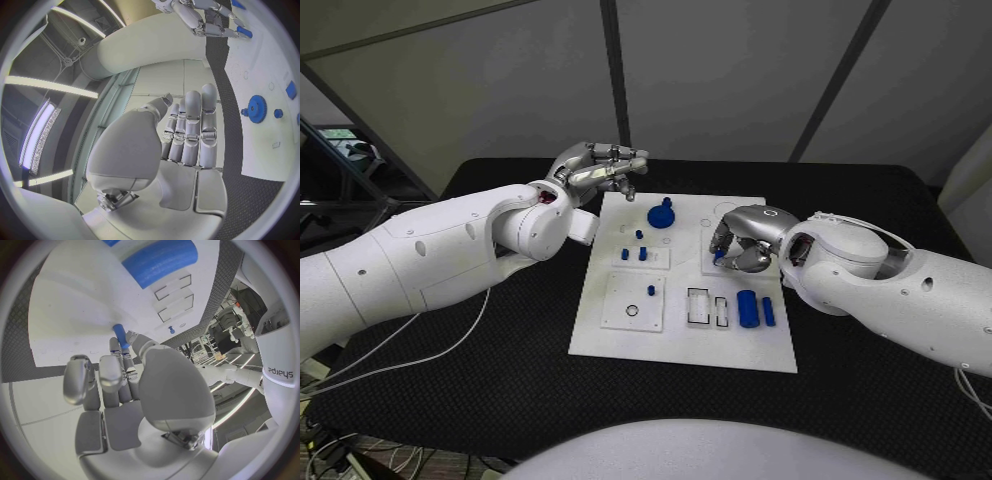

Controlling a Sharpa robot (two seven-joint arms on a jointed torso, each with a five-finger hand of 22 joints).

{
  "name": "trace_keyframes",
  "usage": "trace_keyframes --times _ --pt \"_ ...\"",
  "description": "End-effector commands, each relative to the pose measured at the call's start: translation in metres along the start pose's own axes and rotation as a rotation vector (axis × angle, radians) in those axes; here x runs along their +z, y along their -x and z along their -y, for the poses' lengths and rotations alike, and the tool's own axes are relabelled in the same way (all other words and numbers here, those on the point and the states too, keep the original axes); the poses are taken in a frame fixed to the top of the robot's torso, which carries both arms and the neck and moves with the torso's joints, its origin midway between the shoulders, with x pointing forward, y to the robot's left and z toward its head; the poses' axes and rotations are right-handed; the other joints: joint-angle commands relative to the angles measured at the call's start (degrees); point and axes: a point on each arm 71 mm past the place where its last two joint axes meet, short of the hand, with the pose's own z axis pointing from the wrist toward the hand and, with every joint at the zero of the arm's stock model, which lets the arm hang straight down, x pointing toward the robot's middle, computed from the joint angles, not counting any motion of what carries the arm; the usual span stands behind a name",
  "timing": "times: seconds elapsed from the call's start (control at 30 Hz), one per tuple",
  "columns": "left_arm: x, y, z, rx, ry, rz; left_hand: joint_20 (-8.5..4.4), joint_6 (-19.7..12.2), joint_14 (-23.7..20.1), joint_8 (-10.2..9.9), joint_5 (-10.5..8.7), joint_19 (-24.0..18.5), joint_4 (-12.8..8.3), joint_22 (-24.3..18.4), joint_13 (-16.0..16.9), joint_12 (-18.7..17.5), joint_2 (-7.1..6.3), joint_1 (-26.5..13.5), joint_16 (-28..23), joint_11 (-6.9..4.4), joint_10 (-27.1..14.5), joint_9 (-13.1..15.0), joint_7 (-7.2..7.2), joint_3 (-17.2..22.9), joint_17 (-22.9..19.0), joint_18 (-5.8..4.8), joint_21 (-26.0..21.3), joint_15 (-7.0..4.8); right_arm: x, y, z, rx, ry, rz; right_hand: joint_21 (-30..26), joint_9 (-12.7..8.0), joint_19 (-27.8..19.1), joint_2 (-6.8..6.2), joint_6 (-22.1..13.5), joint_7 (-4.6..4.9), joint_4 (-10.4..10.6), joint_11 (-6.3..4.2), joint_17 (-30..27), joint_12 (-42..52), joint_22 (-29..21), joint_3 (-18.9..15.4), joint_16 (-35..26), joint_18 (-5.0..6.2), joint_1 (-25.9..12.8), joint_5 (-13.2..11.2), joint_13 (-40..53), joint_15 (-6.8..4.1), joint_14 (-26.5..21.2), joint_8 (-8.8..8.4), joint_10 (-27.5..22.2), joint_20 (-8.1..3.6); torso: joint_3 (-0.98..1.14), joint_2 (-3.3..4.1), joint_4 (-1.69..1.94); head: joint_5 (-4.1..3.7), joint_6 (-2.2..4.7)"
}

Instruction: Assemble the parts on the task board

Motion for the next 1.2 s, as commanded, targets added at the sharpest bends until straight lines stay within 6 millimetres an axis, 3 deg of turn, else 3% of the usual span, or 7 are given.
trace_keyframes --times 0.03,0.6,0.9,1.2 --pt "0.0 -0.001 0.001 -0.005 -0.004 -0.011 0.14 -0.5 -0.4 0.3 -0.27 -0.3 -0.1 -0.1 0.1 0.2 0.04 -0.6 -0.4 -0.02 -0.5 -0.1 -0.02 -0.4 -0.1 -1.08 -0.2 0.05 0.001 -0.001 0.0 -0.009 -0.006 -0.023 0.6 0.1 0.6 0.82 0.5 -0.08 -0.1 -0.17 0.1 0.3 0.7 0.4 0.2 -0.29 0.2 0.1 0.1 -0.48 0.7 0.35 1.0 -0.02 0.02 -0.04 -0.01 0.11 -0.13" --pt "0.0 -0.001 0.001 -0.005 -0.002 -0.011 0.14 -0.5 -0.4 0.3 -0.27 -0.3 -0.1 -0.1 0.1 0.2 0.04 -0.6 -0.4 -0.02 -0.5 -0.1 -0.02 -0.4 -0.1 -1.08 -0.2 0.05 0.003 0.002 -0.001 -0.051 -0.024 0.032 1.5 0.3 1.5 2.06 2.4 -0.26 -1.5 -0.5 0.3 0.1 2.0 2.1 0.7 -0.6 2.0 -0.7 0.3 -0.82 0.8 0.7 2.7 -0.42 0.03 -0.04 -0.05 0.1 -0.25" --pt "0.0 0.0 0.001 -0.004 0.002 -0.007 0.16 -0.5 -0.4 0.3 -0.27 -0.3 0.0 -0.1 0.1 0.3 0.13 -0.6 -0.3 0.0 -0.6 -0.1 0.01 -0.4 -0.1 -1.08 -0.3 0.07 -0.009 0.013 -0.008 -0.048 -0.013 0.136 2.3 0.4 2.3 2.14 3.2 -0.3 -2.2 -0.66 0.5 0.1 3.1 2.7 0.9 -0.88 2.6 -0.7 0.5 -0.94 0.8 0.86 3.5 -0.56 0.02 -0.15 -0.16 0.39 0.0" --pt "0.001 0.002 0.0 -0.001 0.01 0.004 0.17 -0.6 -0.4 0.3 -0.26 -0.3 0.0 -0.1 0.1 0.3 0.16 -0.6 -0.3 0.02 -0.7 -0.1 0.03 -0.4 -0.1 -1.07 -0.3 0.07 -0.028 0.026 -0.034 -0.018 0.075 0.235 2.5 0.4 2.4 2.04 3.3 -0.27 -2.9 -0.64 0.7 -0.2 3.4 3.2 1.1 -0.93 3.1 -0.3 0.6 -0.97 0.8 0.75 3.6 -0.62 0.01 -0.1 -0.05 1.05 0.42"
